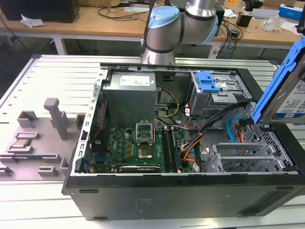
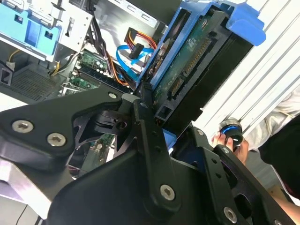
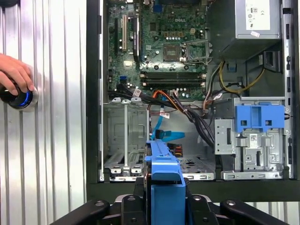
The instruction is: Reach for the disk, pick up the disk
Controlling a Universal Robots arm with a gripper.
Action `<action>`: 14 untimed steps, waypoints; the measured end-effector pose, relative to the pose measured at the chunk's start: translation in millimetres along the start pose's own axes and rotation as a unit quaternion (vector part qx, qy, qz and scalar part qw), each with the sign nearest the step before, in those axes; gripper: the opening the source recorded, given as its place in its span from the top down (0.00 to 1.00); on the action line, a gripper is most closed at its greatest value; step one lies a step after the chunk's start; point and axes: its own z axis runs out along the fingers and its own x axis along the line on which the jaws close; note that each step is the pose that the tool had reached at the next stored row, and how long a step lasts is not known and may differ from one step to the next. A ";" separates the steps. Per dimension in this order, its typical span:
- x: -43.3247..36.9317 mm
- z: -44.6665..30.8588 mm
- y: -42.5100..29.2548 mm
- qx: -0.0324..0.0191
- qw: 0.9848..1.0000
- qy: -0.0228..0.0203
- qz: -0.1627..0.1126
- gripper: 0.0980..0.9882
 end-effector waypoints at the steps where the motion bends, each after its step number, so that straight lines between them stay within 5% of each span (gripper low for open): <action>1: 1.5 0.0 0.0 0.000 1.000 0.000 0.000 0.70; 3: 7.2 0.1 -0.2 0.000 1.000 0.000 0.000 0.70; 4: 16.5 0.6 -0.6 0.000 1.000 0.000 0.000 0.70; 14: 24.6 2.6 11.4 0.000 1.000 0.000 0.000 0.70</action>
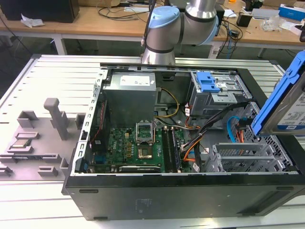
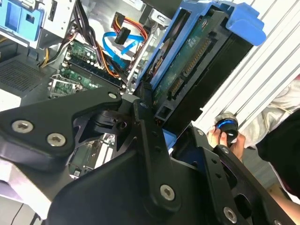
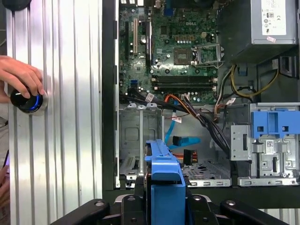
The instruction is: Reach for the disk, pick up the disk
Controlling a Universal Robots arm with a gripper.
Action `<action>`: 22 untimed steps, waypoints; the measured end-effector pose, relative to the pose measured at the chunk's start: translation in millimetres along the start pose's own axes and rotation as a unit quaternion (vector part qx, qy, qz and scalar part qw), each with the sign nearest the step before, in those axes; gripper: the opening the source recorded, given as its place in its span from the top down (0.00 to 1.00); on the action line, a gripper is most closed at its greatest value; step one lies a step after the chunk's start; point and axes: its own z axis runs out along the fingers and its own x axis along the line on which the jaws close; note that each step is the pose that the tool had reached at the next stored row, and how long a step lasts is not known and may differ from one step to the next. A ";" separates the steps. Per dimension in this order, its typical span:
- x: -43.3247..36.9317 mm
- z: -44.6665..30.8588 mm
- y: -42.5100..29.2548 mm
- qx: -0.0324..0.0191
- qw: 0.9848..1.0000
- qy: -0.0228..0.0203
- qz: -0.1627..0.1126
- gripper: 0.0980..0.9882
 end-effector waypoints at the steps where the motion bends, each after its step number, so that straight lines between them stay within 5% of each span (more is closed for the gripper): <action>1: 0.2 0.1 0.8 0.000 1.000 0.000 0.000 0.70; 22: 19.8 3.4 7.3 0.000 1.000 0.000 0.000 0.70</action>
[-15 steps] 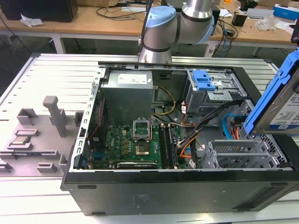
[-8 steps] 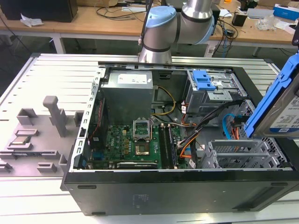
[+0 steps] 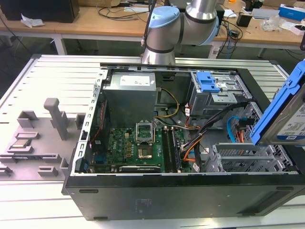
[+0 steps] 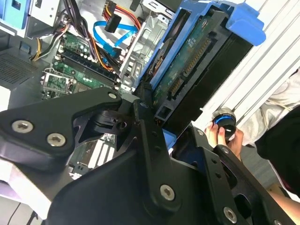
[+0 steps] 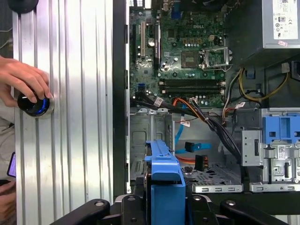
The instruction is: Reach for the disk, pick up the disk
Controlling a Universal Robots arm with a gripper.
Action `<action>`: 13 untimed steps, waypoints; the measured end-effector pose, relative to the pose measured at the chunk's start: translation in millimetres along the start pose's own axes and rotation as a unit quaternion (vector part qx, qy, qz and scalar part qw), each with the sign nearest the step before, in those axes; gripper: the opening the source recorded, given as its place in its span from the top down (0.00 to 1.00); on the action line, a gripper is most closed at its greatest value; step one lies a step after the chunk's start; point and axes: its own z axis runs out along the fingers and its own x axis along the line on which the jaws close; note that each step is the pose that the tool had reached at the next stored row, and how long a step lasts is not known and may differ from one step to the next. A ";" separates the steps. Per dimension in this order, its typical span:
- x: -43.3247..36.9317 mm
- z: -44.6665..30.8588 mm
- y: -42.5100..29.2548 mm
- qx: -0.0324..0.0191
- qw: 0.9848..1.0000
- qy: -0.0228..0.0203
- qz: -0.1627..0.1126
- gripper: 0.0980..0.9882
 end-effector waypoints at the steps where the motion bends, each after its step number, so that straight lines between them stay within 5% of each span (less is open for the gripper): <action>1: 0.9 0.3 0.1 0.000 1.000 0.000 0.000 0.70; 6: 5.7 6.1 2.4 0.000 1.000 0.000 0.000 0.70; 13: 6.3 16.0 22.3 0.000 1.000 0.000 0.000 0.70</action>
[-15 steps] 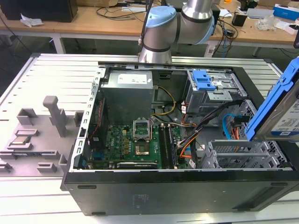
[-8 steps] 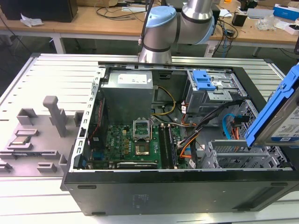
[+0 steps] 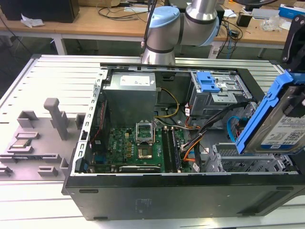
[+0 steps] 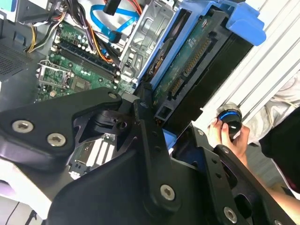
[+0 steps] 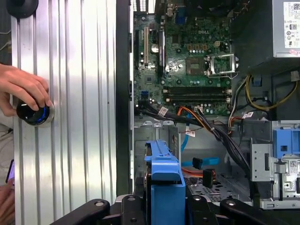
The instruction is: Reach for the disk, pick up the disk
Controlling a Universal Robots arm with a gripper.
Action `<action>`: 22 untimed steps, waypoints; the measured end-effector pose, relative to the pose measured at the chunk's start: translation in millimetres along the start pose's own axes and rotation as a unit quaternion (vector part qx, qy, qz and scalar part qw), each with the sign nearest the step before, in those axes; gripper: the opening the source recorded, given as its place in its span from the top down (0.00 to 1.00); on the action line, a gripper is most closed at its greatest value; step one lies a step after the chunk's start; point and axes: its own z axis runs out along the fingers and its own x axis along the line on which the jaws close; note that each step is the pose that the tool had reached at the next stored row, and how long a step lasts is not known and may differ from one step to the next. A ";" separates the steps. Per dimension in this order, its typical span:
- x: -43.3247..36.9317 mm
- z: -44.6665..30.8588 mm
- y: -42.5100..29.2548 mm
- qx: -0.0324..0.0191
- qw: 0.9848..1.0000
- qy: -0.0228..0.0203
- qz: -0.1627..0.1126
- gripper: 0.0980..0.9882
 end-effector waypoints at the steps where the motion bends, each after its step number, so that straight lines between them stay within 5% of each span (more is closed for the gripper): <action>1: -0.3 0.7 2.0 0.000 1.000 0.000 0.000 0.70; 10: -1.6 4.4 11.6 0.000 1.000 0.000 0.000 0.70; 17: -16.6 7.0 12.0 0.000 1.000 0.000 0.000 0.70; 22: -17.2 17.5 12.7 0.000 1.000 0.000 0.000 0.70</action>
